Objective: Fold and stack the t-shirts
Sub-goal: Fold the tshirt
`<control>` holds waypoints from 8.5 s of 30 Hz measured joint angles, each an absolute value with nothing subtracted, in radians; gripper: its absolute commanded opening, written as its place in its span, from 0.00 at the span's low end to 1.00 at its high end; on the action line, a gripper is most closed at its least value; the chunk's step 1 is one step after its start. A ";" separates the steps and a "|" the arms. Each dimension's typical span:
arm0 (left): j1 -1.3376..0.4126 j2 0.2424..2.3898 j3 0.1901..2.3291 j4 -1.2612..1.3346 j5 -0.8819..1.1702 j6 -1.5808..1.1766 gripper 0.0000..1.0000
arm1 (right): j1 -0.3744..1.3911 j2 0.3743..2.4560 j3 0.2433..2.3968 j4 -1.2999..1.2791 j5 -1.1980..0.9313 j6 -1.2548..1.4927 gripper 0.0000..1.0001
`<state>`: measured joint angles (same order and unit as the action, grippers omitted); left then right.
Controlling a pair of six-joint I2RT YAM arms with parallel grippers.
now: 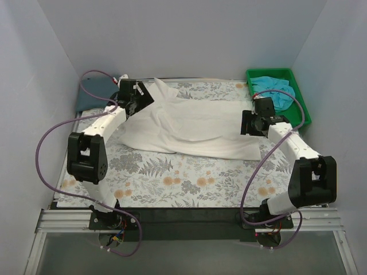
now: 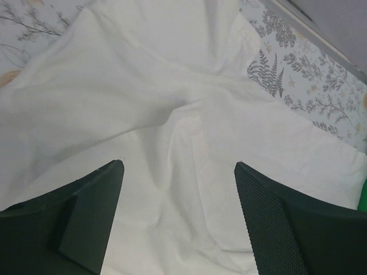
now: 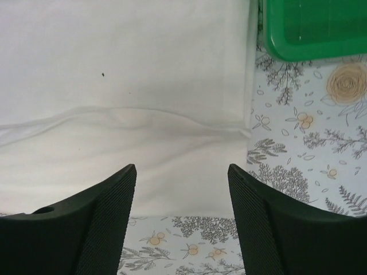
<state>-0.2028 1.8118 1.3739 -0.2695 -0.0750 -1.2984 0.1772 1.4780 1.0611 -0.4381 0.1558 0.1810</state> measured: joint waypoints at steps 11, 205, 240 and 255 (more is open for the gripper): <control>0.013 1.440 1.021 -0.411 -0.145 -1.351 0.81 | -0.044 1.249 0.810 -0.469 -0.064 0.292 0.71; -0.690 1.997 1.416 -0.674 -0.278 -1.029 0.31 | 0.225 1.352 0.821 -0.595 -0.077 0.207 0.40; -0.689 1.997 1.494 -0.725 -0.487 -1.176 0.00 | 0.225 1.330 0.802 -0.595 -0.051 0.210 0.40; -0.676 2.011 1.507 -0.688 -0.514 -1.216 0.32 | 0.225 1.314 0.786 -0.592 -0.043 0.214 0.40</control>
<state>-0.6758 2.0106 1.5066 -0.6880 -0.5144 -1.2163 0.2249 1.3144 0.7864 -0.5922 -0.0433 0.2142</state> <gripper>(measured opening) 0.177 0.397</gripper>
